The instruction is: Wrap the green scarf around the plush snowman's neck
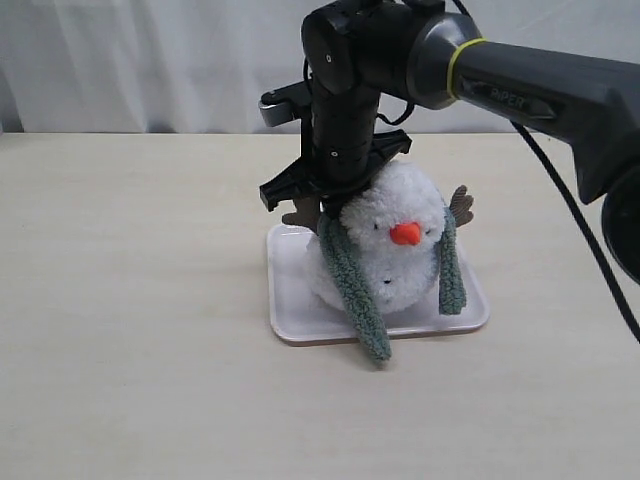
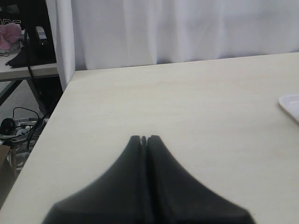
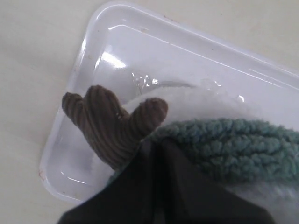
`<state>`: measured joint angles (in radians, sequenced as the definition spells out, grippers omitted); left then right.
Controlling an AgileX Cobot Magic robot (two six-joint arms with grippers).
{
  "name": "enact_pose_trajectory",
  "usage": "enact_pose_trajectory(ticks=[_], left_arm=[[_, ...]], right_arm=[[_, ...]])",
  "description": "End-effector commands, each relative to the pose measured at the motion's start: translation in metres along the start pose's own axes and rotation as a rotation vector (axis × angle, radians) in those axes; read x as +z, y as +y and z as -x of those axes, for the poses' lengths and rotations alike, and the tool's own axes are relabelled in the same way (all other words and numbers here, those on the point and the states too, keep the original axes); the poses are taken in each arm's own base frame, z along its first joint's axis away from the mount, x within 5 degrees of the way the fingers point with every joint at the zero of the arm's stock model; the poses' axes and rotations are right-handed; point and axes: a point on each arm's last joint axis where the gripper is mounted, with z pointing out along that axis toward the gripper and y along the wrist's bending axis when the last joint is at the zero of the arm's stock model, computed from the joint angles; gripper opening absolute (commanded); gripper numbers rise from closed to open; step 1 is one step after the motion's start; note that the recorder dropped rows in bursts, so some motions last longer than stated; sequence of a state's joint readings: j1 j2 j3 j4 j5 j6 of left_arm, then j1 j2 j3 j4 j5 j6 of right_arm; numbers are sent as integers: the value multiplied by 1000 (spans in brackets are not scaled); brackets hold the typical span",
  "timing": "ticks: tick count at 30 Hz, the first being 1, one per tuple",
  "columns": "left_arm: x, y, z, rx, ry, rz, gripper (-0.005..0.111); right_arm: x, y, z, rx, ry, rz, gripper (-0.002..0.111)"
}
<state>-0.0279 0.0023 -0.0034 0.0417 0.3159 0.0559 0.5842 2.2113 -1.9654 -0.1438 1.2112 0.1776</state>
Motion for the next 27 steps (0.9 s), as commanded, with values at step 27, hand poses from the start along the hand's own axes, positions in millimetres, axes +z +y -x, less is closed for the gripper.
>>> enact_pose_trajectory(ticks=[27], left_arm=[[0, -1, 0, 2, -7, -9, 0]], right_arm=[[-144, -105, -148, 159, -334, -67, 48]])
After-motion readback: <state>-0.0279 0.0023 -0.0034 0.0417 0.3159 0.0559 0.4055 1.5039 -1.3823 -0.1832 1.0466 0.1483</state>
